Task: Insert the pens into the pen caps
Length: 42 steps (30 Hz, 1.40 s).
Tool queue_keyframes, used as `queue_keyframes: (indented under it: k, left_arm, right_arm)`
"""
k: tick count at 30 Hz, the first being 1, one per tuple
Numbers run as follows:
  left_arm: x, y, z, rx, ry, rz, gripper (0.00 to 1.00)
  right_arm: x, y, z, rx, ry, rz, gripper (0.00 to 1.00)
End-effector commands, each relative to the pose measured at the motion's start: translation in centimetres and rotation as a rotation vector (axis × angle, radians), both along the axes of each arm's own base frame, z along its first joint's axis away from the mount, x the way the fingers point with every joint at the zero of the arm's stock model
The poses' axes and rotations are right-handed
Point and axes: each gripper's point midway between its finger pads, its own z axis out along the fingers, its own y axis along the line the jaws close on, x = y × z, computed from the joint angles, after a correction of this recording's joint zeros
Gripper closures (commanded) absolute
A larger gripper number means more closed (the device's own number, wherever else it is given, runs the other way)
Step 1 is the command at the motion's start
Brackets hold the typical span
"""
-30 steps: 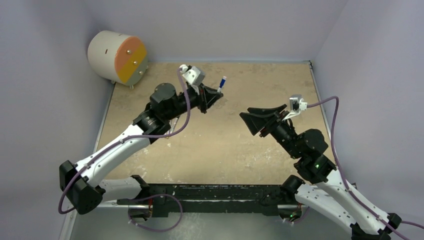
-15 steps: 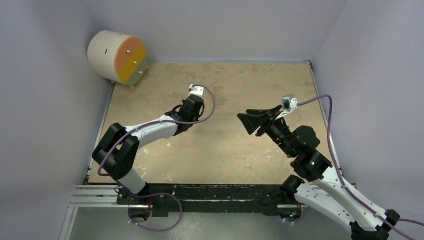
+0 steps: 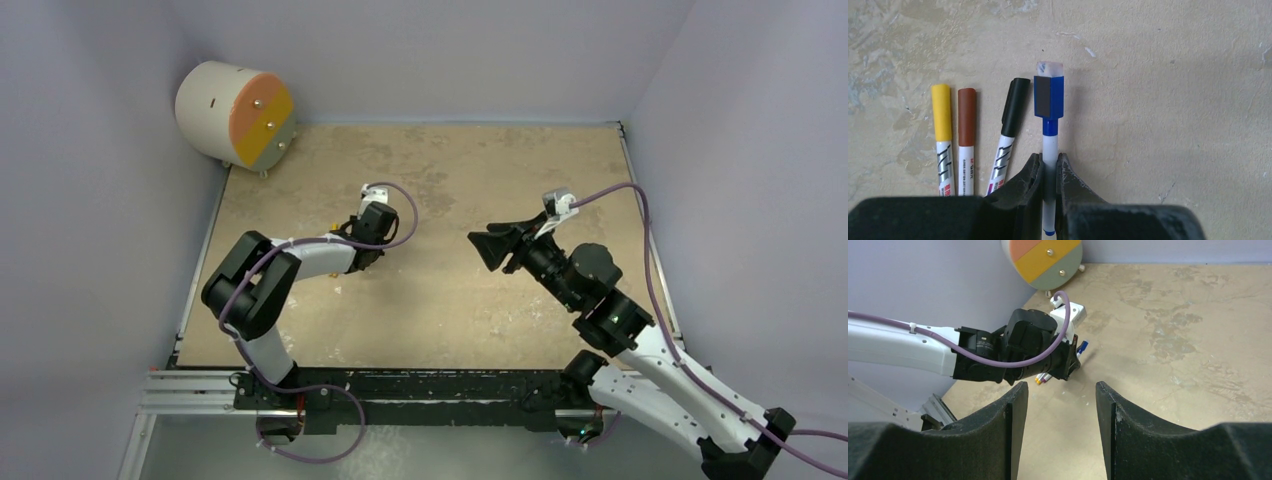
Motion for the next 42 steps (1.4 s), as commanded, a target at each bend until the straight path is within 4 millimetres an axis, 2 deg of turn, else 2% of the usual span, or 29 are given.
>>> queue_keyframes:
  k: [1, 6, 15, 21, 25, 27, 29, 31, 36, 38, 40, 42]
  left_arm:
    - [0.6, 0.4, -0.3, -0.023, -0.026, 0.058, 1.0]
    - [0.3, 1.0, -1.1, 0.005, 0.001, 0.078, 1.0]
    - [0.4, 1.3, 1.1, 0.009, -0.022, 0.09, 0.91]
    - [0.2, 1.4, 2.7, -0.011, -0.043, 0.099, 0.79]
    - [0.1, 0.0, 3.7, -0.067, -0.038, 0.05, 0.59]
    - [0.1, -0.7, 4.7, -0.098, -0.052, 0.03, 0.53]
    - [0.2, -1.5, 6.4, -0.13, -0.082, 0.002, 0.51]
    - [0.4, -2.1, 9.1, -0.16, -0.139, -0.017, 0.49]
    - [1.0, -3.0, 17.9, -0.305, -0.311, -0.025, 0.46]
    - [1.2, -3.0, 21.1, -0.387, -0.374, 0.023, 0.45]
    - [1.2, -2.6, 23.1, -0.456, -0.405, 0.1, 0.45]
    - [1.0, -2.4, 24.0, -0.467, -0.413, 0.106, 0.45]
  right_arm:
    - [-0.2, -0.5, 2.4, 0.025, -0.063, -0.008, 0.46]
    - [-0.2, -0.7, 2.0, 0.016, -0.052, -0.017, 0.46]
    - [0.0, -0.6, 1.6, 0.001, -0.046, -0.019, 0.46]
    - [0.1, -0.5, 1.1, -0.006, -0.041, -0.018, 0.46]
    - [0.1, -0.4, 1.1, -0.007, -0.039, -0.018, 0.46]
    - [0.1, -0.5, 1.0, -0.008, -0.037, -0.019, 0.45]
    - [0.2, -0.5, 1.0, -0.008, -0.034, -0.024, 0.45]
    - [0.4, -0.5, 0.7, -0.014, -0.027, -0.032, 0.45]
    - [0.8, -1.0, 0.4, -0.031, -0.005, -0.066, 0.45]
    - [0.8, -1.6, 0.5, -0.029, -0.004, -0.092, 0.45]
    - [0.8, -2.1, 0.6, -0.022, -0.003, -0.114, 0.45]
    - [0.6, -2.5, 0.8, -0.016, 0.005, -0.125, 0.45]
